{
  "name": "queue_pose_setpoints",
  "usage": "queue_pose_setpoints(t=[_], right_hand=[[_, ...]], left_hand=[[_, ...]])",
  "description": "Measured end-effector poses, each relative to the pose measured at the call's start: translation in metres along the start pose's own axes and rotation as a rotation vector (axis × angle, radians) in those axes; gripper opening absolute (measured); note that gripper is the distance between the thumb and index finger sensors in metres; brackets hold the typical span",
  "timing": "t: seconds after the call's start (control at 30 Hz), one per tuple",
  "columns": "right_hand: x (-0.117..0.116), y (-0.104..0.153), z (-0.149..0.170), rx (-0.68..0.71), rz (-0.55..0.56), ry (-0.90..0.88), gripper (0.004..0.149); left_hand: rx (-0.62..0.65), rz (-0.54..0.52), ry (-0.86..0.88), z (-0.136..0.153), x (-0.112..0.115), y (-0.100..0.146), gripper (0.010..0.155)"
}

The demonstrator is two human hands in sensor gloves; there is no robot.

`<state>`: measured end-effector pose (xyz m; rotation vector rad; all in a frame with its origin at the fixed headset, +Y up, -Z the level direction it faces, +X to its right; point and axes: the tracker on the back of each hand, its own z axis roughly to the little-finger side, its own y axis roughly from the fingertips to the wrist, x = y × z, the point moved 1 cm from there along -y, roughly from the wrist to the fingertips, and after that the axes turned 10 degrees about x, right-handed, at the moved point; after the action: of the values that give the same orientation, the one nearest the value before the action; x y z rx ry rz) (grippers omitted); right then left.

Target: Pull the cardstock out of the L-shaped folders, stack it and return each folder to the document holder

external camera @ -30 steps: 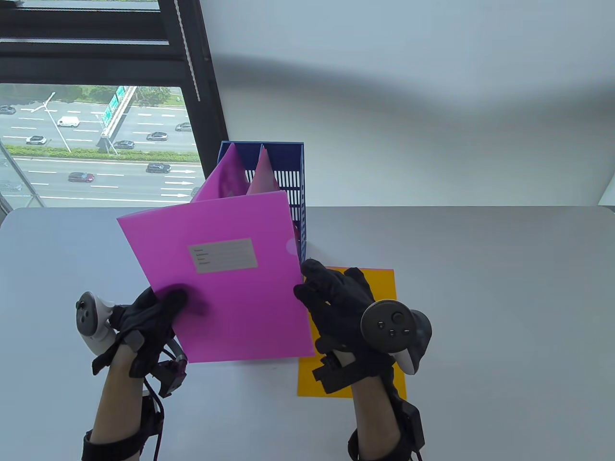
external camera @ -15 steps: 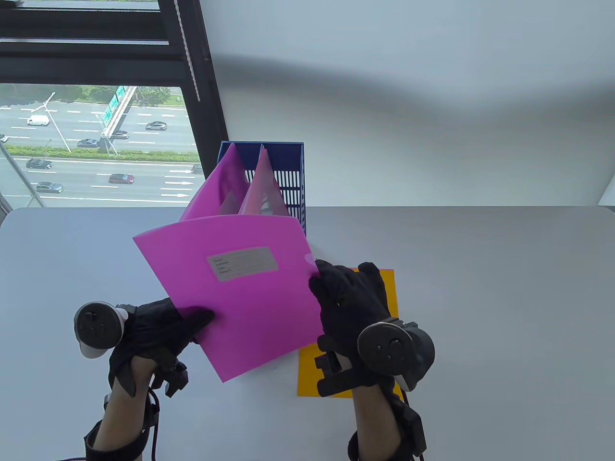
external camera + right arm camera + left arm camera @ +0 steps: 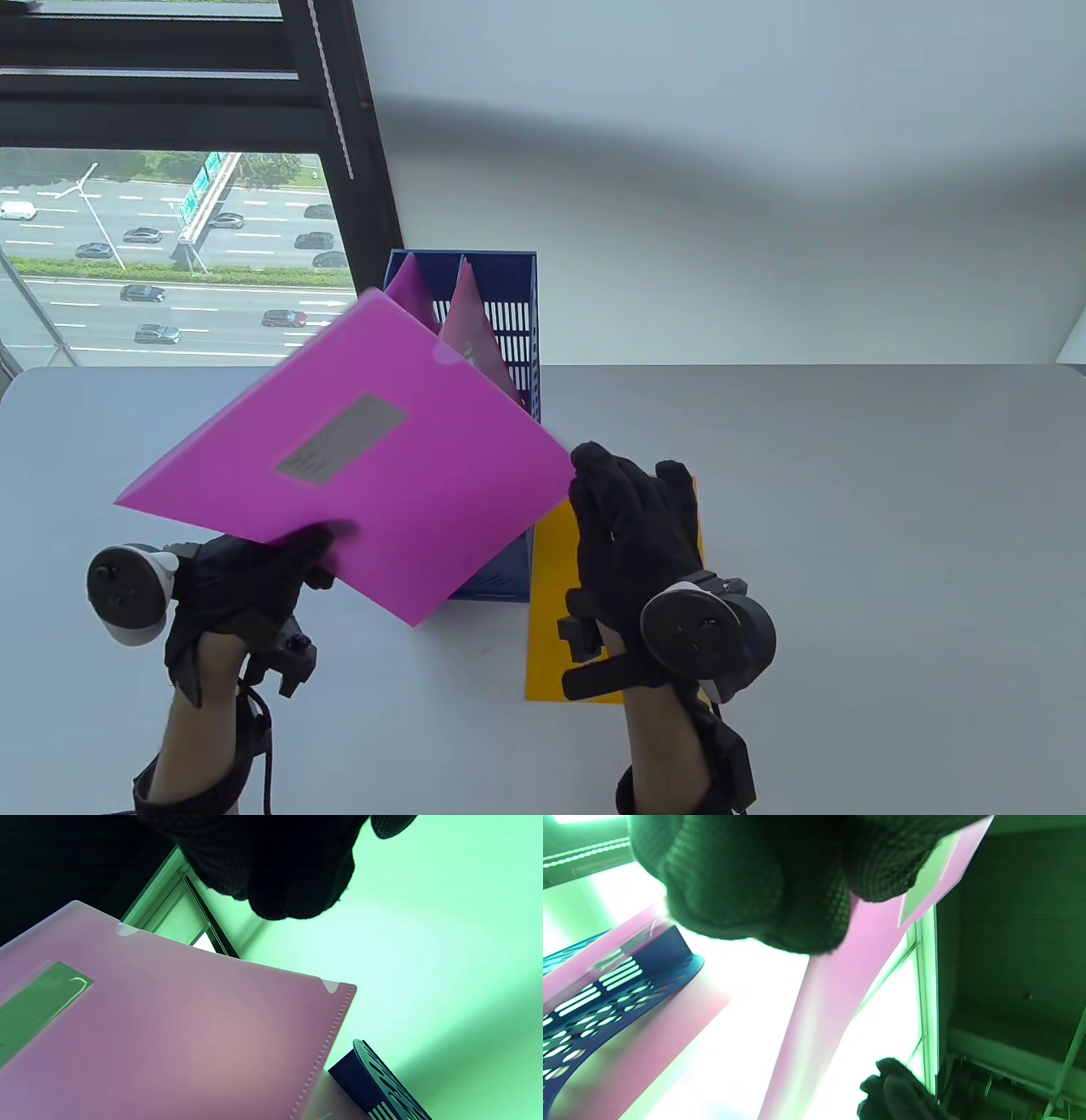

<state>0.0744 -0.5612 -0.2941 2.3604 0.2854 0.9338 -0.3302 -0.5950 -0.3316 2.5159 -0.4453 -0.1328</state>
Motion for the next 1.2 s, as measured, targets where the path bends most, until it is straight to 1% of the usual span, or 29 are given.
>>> queue_pose_setpoints(t=[0.13, 0.2, 0.3, 0.37, 0.5, 0.67, 0.77, 0.83, 0.97, 1.0, 1.2], right_hand=[[-0.002, 0.000, 0.000, -0.001, -0.011, 0.002, 0.041], [-0.003, 0.000, 0.001, -0.005, -0.018, 0.001, 0.041], [-0.004, 0.000, 0.002, -0.008, -0.021, -0.002, 0.041], [-0.004, 0.000, 0.002, -0.008, -0.021, -0.001, 0.041], [-0.005, 0.000, 0.002, -0.009, -0.024, -0.002, 0.041], [-0.006, 0.000, 0.004, -0.017, -0.032, -0.008, 0.041], [-0.007, 0.000, 0.004, -0.020, -0.035, -0.007, 0.041], [-0.008, -0.001, 0.004, -0.022, -0.041, -0.009, 0.041], [-0.011, 0.000, 0.005, -0.025, -0.056, -0.009, 0.041], [-0.012, 0.000, 0.005, -0.027, -0.064, -0.011, 0.040], [-0.017, 0.000, 0.005, -0.029, -0.091, -0.016, 0.041]], left_hand=[[0.014, -0.137, -0.002, -0.006, -0.016, 0.005, 0.044], [0.029, -0.227, 0.003, -0.008, -0.022, 0.009, 0.045], [0.031, -0.313, 0.013, -0.009, -0.031, 0.014, 0.044], [0.013, -0.365, -0.016, -0.010, -0.038, 0.018, 0.045], [-0.032, -0.439, -0.067, -0.008, -0.048, 0.026, 0.045], [-0.095, -0.480, -0.115, -0.001, -0.055, 0.033, 0.045], [-0.133, -0.474, -0.172, 0.003, -0.054, 0.035, 0.045], [-0.159, -0.449, -0.219, 0.005, -0.049, 0.034, 0.045], [-0.194, -0.352, -0.338, 0.014, -0.028, 0.028, 0.046], [-0.207, -0.313, -0.383, 0.018, -0.020, 0.027, 0.047], [-0.281, -0.147, -0.448, 0.045, 0.020, 0.027, 0.048]])
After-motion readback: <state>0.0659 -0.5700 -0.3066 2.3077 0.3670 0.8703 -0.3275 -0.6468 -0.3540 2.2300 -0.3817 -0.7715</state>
